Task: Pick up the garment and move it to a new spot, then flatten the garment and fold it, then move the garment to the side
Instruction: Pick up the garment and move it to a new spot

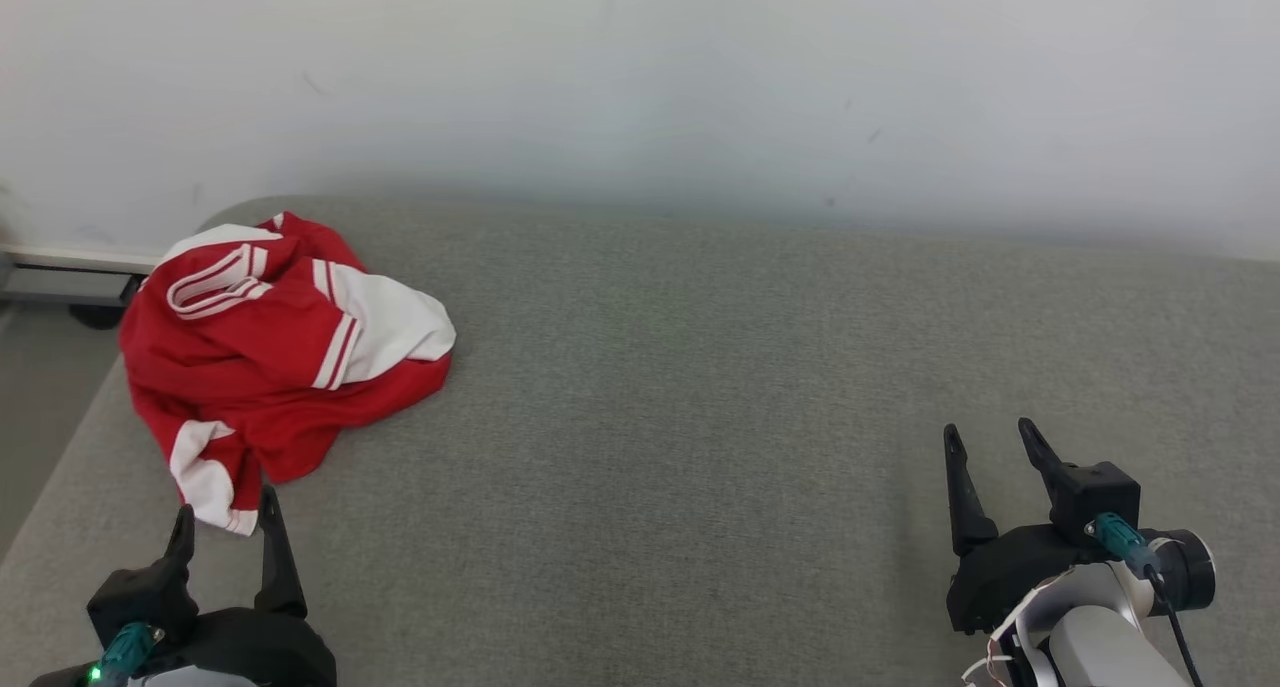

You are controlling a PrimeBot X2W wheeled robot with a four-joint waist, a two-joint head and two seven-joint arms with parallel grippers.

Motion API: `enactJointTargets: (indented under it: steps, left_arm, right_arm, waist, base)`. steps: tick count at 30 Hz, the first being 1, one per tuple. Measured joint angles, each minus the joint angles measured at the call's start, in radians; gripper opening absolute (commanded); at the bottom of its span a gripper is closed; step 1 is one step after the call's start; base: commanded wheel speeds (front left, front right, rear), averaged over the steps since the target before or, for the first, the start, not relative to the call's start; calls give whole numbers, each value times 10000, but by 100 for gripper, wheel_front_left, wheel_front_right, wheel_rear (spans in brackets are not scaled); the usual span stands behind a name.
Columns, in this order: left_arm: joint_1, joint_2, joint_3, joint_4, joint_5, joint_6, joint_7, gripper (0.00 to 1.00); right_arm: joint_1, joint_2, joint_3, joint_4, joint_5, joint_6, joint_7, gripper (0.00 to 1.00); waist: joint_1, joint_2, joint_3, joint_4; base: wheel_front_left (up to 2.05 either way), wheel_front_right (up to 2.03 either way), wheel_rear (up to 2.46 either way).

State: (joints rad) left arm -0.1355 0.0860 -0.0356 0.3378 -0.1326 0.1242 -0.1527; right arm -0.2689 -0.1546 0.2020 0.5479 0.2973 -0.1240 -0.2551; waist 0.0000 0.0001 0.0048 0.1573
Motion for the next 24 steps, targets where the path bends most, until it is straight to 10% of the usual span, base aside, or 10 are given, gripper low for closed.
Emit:
enactJointTargets:
  steps: [24]
  left_arm:
    - [106,50,190,-343,23,0,376,100]
  right_arm:
    - [169,301,291,75,12,186,0,100]
  waist:
    - [-1,0,-528,2972]
  base:
    - [0,0,0]
